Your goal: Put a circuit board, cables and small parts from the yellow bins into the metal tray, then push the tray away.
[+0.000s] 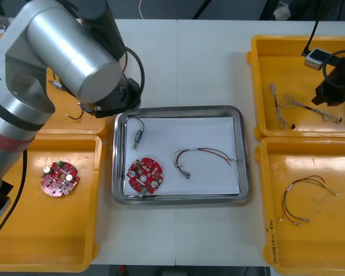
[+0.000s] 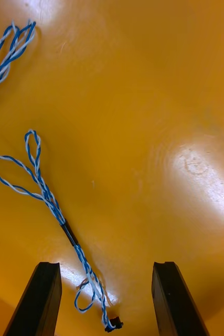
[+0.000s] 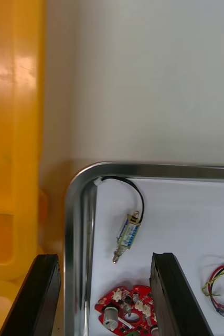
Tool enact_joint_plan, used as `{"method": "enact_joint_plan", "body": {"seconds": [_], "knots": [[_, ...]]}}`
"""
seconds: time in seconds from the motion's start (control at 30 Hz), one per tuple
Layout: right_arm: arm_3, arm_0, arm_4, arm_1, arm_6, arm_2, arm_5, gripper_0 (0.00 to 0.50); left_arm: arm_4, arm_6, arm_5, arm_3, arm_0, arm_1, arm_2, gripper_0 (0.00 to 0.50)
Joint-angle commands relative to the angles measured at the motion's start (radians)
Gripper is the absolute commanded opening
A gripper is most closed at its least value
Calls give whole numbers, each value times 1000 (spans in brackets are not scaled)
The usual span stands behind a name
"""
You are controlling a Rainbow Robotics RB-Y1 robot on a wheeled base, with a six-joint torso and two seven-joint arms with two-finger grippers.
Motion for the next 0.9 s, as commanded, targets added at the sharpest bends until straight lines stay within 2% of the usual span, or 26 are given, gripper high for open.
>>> {"method": "enact_joint_plan", "body": {"seconds": [0.03,0.2,0.43,0.9], "knots": [[-17,35,-6,13,31,18,-36,500,40,14,81,-35,-26,64,113,500],[-16,56,-3,23,33,18,-61,500,77,7,107,31,-49,105,205,500],[-16,67,-3,29,26,18,-72,500,68,-2,101,194,-99,142,271,500],[-17,105,-9,43,10,18,-118,500,17,-22,-83,554,-207,171,348,500]]}}
